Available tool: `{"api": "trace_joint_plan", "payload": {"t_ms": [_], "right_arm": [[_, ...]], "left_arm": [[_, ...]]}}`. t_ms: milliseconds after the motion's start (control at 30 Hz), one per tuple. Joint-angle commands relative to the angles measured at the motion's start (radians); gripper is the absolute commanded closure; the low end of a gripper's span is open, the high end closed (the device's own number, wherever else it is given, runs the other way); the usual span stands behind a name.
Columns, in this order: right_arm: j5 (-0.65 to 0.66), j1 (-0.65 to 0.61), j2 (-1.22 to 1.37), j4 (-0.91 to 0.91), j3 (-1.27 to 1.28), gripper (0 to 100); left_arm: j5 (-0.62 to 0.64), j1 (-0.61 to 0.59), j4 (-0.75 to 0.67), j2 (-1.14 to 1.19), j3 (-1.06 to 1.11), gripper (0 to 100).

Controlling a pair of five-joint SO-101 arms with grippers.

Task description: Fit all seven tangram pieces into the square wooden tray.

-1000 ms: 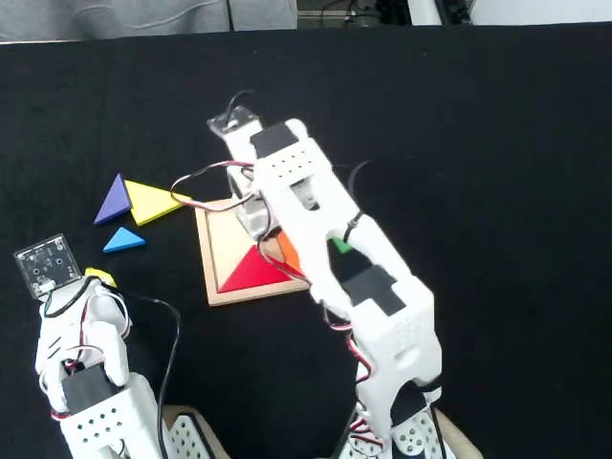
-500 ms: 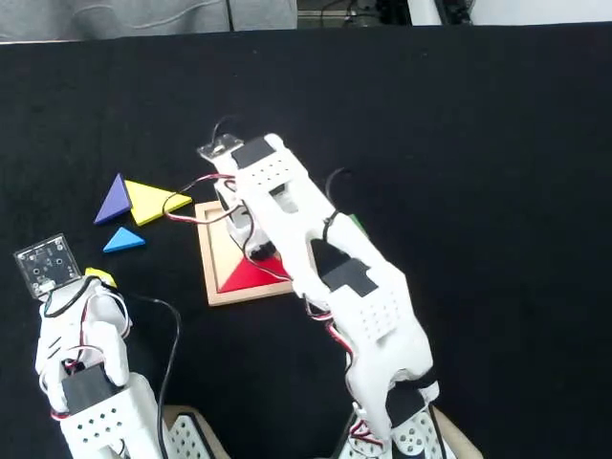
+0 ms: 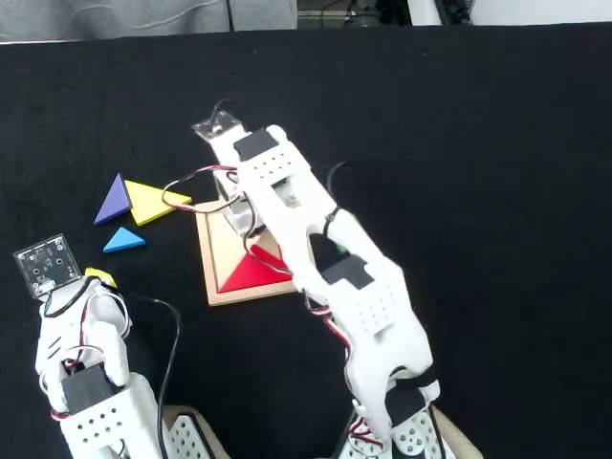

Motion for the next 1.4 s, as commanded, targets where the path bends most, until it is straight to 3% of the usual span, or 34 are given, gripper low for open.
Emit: {"api": "trace_joint_plan", "payload": {"t_ms": [0,200,333,467,633,833,967,1133,1367], "right_arm": [[0.008,0.028,-0.016,0.018,-0.058,98.7],[0.005,0.021,-0.045,0.061,-0.099,98.7],[0.003,0.049,-0.18,0.258,-0.271,98.8],[0.0,0.193,-0.407,0.287,-0.297,98.8],[0.009,0.359,-0.611,0.27,-0.074,98.7],[0.002,0.402,-0.713,0.055,0.34,98.7],[0.0,0.348,-0.745,-0.295,0.645,98.7],[0.0,0.319,-0.762,-0.654,0.912,98.7],[0.0,0.321,-0.763,-0.749,1.001,98.7]], "left_arm": [[-0.011,0.007,-0.006,-0.008,-0.002,93],[-0.011,0.01,-0.006,-0.008,-0.002,93],[-0.011,0.01,-0.006,-0.008,-0.002,93],[-0.011,0.007,-0.006,-0.008,-0.004,93],[-0.011,-0.021,-0.038,-0.008,-0.016,93],[0.0,-0.114,-0.034,-0.002,-0.059,93],[-0.011,-0.024,0.133,-0.005,-0.145,93],[-0.104,0.048,0.169,0.003,-0.277,93],[-0.183,0.053,0.175,0.229,-0.561,89]]}}
